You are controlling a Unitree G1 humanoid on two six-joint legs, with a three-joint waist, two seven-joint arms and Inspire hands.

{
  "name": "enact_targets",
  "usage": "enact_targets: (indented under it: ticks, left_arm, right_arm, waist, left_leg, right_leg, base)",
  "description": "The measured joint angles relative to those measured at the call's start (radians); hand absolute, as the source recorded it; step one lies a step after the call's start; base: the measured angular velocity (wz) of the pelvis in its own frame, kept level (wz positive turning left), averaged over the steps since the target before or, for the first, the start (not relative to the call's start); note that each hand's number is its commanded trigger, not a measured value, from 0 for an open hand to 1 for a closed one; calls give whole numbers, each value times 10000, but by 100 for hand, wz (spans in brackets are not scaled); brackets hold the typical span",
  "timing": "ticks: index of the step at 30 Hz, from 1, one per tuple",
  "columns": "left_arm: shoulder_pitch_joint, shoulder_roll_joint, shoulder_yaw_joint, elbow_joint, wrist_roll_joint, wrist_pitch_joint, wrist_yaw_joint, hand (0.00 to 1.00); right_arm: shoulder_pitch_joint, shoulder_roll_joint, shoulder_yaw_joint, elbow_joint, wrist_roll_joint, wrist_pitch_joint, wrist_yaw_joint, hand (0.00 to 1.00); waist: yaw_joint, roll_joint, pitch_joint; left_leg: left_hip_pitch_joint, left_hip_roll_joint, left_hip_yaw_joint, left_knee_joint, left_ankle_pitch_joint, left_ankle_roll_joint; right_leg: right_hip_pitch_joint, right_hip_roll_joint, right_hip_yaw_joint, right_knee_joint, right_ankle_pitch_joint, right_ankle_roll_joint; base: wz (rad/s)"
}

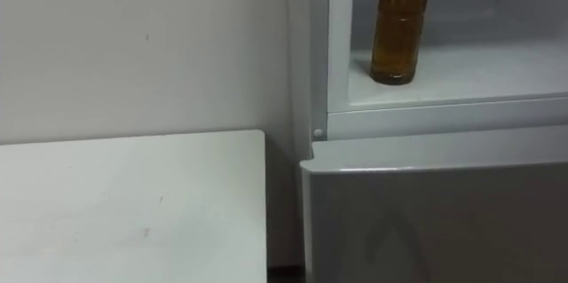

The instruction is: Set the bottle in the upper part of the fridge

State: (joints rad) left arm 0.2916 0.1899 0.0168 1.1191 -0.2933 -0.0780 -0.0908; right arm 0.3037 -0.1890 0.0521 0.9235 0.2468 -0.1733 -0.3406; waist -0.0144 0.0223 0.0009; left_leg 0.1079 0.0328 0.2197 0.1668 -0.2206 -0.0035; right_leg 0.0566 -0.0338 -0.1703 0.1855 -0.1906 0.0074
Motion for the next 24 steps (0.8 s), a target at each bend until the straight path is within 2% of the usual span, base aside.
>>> enact_targets:
  ticks: [2,6,8,15,19,24]
  left_arm:
    - [2,0,0,6,-6,4,-11,0]
    - [16,0,93,7,12,50,-53,0]
    - [53,4,177,-2,23,57,-52,0]
    - [140,48,685,-11,299,59,-165,0]
    - [385,169,1079,-266,260,72,-318,0]
    - [322,221,1420,-520,365,68,-218,0]
  right_arm:
    - [-99,6,-72,239,352,48,223,0]
    - [-151,18,-459,551,1101,430,586,0]
    - [-152,18,-657,544,1488,464,659,0]
    - [-380,-57,-2370,-41,2404,662,726,0]
    - [-334,-444,-3160,-1505,3487,607,439,0]
    - [-568,-842,-4029,-1743,3951,562,-6,0]
  waist:
    - [-12,-15,15]
    - [-55,-45,27]
    - [-87,-80,34]
    - [-274,-297,30]
    - [-498,-440,41]
    - [-742,-638,41]
  left_leg:
    - [55,0,1,-4,0,0]
    - [118,3,-9,-5,-1,-1]
    - [131,6,-23,-4,-1,-1]
    - [118,9,36,-5,-3,-2]
    - [137,14,152,-27,-4,-4]
    - [151,11,193,-32,-13,-11]
  right_leg:
    - [49,1,13,-11,-6,-1]
    - [96,3,68,9,-33,-1]
    - [96,11,97,23,-33,-2]
    - [53,3,87,86,-53,-3]
    - [-55,8,249,222,-102,-20]
    - [-58,17,314,225,-124,-7]
  base:
    - [0]
    - [0]
    - [0]
    - [-1]
    - [-8]
    - [-1]
